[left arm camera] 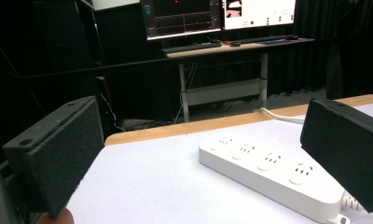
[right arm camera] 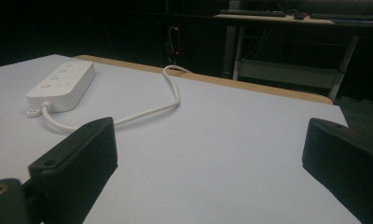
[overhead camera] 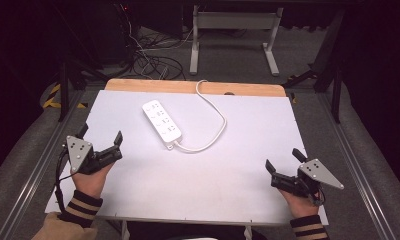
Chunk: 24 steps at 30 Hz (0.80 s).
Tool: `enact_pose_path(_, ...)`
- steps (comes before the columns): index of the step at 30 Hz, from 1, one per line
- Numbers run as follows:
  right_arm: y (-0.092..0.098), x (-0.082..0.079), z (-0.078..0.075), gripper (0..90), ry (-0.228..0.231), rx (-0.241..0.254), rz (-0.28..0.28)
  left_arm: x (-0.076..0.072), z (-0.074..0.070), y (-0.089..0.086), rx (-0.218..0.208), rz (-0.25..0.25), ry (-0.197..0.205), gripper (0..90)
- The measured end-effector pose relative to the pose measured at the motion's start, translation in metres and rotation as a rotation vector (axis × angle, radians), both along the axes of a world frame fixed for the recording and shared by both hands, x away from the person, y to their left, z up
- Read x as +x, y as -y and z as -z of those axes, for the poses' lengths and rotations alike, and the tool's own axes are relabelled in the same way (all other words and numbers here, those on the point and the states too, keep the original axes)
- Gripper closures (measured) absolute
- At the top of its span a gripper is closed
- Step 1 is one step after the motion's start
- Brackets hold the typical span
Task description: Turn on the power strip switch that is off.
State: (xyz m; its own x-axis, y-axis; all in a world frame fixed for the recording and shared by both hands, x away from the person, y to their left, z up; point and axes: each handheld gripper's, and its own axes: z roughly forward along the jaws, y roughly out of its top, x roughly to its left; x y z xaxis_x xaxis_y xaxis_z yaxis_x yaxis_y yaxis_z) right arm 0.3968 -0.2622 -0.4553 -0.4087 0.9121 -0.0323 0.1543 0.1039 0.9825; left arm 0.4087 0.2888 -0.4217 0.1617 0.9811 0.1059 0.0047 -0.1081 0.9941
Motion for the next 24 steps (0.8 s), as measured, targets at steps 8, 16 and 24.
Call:
enact_pose_path(8,0.0018,-0.0025,0.0001,4.3,0.000,-0.001,0.003,0.0023,0.0006,0.0016,0.004,0.005,-0.004,0.0)
enact_pose_path(16,0.0011,-0.0022,0.0003,4.5,-0.006,-0.004,-0.001,0.0025,0.0007,0.0015,0.004,0.007,-0.009,0.1)
enact_pose_path(24,0.0001,-0.0008,0.0004,4.5,-0.004,-0.006,-0.003,0.0016,0.0008,-0.0002,0.002,0.002,-0.015,0.1)
